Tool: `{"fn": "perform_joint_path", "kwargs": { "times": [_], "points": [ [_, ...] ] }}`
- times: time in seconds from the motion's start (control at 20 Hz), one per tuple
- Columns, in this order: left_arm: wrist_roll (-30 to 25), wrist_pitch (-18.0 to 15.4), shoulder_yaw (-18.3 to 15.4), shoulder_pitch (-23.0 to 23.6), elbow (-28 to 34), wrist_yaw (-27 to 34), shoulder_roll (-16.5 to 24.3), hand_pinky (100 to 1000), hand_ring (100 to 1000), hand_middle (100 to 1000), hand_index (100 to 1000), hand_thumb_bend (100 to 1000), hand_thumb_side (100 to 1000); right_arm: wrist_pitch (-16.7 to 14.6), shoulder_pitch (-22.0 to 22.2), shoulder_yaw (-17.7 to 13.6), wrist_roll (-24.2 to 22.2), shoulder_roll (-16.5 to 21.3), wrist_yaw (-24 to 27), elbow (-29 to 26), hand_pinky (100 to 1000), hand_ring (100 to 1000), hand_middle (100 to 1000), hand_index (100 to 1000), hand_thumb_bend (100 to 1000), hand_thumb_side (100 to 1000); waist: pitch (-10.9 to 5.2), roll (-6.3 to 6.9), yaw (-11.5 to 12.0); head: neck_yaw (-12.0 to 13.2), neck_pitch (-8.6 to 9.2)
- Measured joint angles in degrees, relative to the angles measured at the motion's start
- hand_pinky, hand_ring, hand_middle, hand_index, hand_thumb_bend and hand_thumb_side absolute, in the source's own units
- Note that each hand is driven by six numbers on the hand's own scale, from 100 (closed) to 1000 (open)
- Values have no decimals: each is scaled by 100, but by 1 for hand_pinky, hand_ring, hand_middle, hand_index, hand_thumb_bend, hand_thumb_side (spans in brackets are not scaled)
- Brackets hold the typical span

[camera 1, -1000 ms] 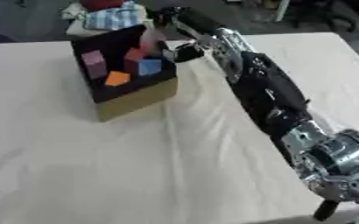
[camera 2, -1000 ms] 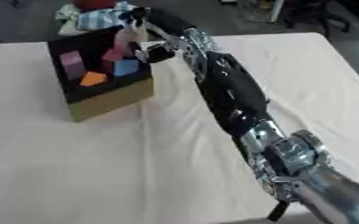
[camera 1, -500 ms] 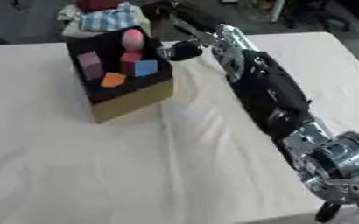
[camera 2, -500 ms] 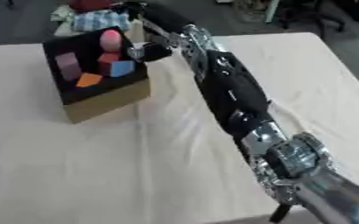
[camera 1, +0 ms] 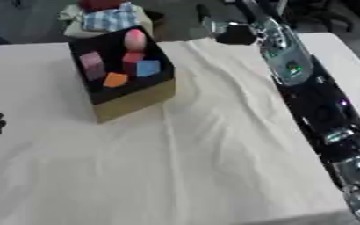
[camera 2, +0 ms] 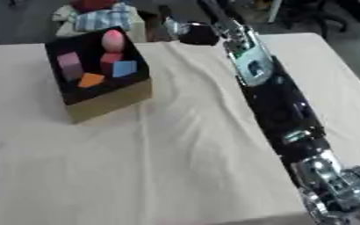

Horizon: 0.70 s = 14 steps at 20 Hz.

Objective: Pick up objects on the table and place them in the box.

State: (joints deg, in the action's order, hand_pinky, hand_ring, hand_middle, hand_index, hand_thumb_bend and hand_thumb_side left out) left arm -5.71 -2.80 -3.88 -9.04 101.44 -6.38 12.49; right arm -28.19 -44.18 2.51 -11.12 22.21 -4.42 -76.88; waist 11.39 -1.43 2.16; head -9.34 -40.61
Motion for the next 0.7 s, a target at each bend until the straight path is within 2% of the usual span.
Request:
{"fn": "perform_joint_path", "kwargs": {
  "times": [0.1, 0.25, 0.45, 0.7],
  "points": [
    [40, 12, -31, 0, 2, -2, 0, 819, 764, 720, 856, 100, 658, 265, 461, -129, -112, 35, 620, -536, 755, 650, 678, 844, 100, 477, 11, 0, -53, 107, 13],
    [105, 29, -65, 0, 22, -3, 0, 819, 765, 721, 856, 100, 659, 591, 1180, -356, -159, -16, 1192, -1199, 754, 638, 655, 826, 100, 598, 34, 0, -110, 257, 15],
    [169, 49, -76, -1, 40, -3, 0, 819, 766, 720, 855, 100, 659, 952, 2120, -618, -176, -387, 1460, -1731, 754, 635, 641, 820, 100, 653, 72, 0, -191, 427, 36],
    [220, 73, -100, -1, 61, -3, -4, 817, 763, 717, 854, 100, 667, 1247, 2829, -861, -158, -1017, 1553, -2099, 751, 621, 618, 812, 100, 683, 83, -2, -231, 561, 36]
  ]
}}
